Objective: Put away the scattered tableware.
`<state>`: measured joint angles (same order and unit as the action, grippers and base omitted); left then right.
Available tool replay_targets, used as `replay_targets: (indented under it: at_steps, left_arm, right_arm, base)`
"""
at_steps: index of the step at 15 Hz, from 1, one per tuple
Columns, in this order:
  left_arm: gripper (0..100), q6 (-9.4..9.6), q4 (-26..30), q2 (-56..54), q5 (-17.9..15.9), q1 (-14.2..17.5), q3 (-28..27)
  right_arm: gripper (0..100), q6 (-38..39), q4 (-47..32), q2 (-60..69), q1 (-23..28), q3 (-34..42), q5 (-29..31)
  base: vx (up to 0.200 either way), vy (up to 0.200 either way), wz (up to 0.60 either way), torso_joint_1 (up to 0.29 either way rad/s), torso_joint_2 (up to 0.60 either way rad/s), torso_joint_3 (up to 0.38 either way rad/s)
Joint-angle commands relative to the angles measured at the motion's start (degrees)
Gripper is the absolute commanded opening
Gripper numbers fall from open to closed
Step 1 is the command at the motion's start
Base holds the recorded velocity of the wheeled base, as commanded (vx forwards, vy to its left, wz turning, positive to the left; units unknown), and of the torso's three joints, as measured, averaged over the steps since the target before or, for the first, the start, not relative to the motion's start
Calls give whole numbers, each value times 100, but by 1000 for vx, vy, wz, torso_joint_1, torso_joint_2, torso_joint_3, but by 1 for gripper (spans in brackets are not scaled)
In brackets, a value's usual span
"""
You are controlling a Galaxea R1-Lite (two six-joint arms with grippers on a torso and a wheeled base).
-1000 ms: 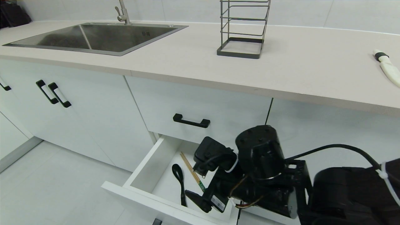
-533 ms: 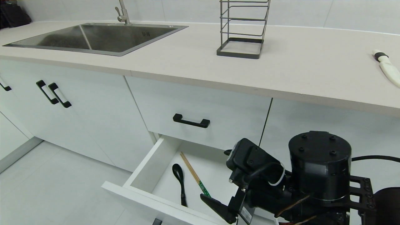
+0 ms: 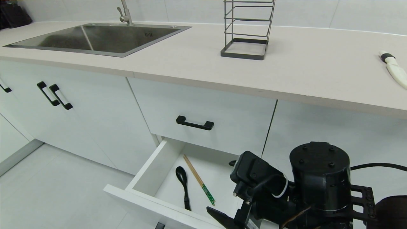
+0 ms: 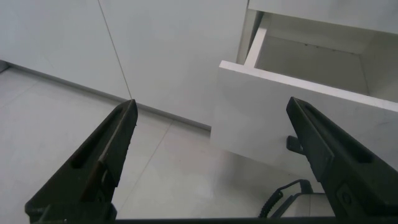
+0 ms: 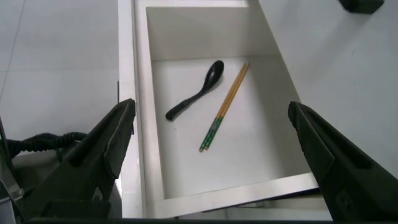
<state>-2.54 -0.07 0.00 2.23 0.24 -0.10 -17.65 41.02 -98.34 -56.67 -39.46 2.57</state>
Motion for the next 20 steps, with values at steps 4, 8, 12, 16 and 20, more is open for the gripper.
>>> replay_targets:
  at_steps: [4,8,12,16,20]
  left_arm:
    - [100,-1,-1,0,5,2,1]
    - [100,-1,-1,0,-3,2,1]
    - [100,34,-1,0,-3,2,1]
    - [100,43,-1,0,-3,2,1]
    - [100,43,-10,0,-3,2,1]
  right_arm:
    - [100,16,2,579,16,703,-11]
    - [100,227,11,1353,34,1415,50]
    - [100,280,11,2038,350,1749,68]
    - [100,280,-24,2803,640,2267,59]
    - [100,289,-121,3787,833,3006,59]
  base:
    - [0,0,0,0,0,0]
    - [0,0,0,0,0,0]
    - [0,0,0,0,0,0]
    - [0,0,0,0,0,0]
    - [0,0,0,0,0,0]
